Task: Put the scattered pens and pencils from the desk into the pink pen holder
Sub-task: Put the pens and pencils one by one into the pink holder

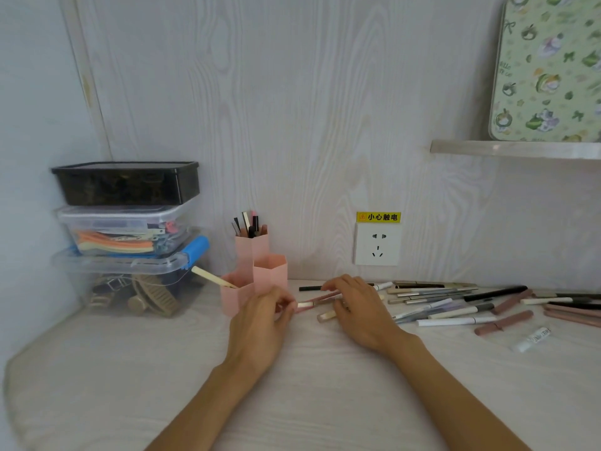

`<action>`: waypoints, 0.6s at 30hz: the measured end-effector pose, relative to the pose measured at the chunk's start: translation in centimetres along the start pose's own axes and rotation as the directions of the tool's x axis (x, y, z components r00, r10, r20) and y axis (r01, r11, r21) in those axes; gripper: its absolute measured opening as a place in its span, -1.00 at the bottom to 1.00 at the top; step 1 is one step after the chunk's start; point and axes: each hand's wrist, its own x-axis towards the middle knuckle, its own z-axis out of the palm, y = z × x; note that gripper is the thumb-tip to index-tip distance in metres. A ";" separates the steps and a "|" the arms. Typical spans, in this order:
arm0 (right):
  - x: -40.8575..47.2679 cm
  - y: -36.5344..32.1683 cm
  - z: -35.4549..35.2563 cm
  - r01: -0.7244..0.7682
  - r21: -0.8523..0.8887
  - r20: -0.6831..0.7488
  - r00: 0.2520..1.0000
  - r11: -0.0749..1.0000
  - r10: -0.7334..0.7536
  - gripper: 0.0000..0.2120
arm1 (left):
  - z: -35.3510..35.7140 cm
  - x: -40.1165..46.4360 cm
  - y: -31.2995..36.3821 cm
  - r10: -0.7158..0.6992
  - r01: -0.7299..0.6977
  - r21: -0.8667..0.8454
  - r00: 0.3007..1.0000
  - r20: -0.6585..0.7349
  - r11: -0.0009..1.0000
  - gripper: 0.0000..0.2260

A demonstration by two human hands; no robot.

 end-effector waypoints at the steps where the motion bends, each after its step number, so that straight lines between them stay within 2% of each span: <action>1: 0.0 -0.1 0.1 0.007 0.017 -0.012 1.000 1.000 -0.007 -0.70 | -0.3 0.0 0.0 -0.002 0.000 -0.033 0.999 -0.047 0.999 -0.96; 7: 0.3 -1.0 0.9 0.046 0.016 0.100 0.994 0.999 -0.048 -0.72 | -4.7 0.6 1.2 0.018 -0.074 -0.133 0.924 -0.383 0.988 -0.90; 12: 0.4 -0.8 0.7 -0.053 0.113 0.034 0.998 0.992 0.049 -0.83 | -9.9 3.1 1.4 -0.008 -0.063 -0.091 0.780 -0.625 0.994 -0.83; 14: 0.4 -0.9 0.6 -0.077 0.129 0.034 0.997 0.989 0.073 -0.85 | -12.0 4.4 1.6 0.035 -0.076 -0.032 0.742 -0.669 0.997 -0.81; 18: 0.3 -1.2 0.5 -0.116 0.188 0.082 0.991 0.975 0.102 -0.76 | -14.3 6.5 2.1 0.183 -0.071 0.189 0.710 -0.680 0.979 -0.82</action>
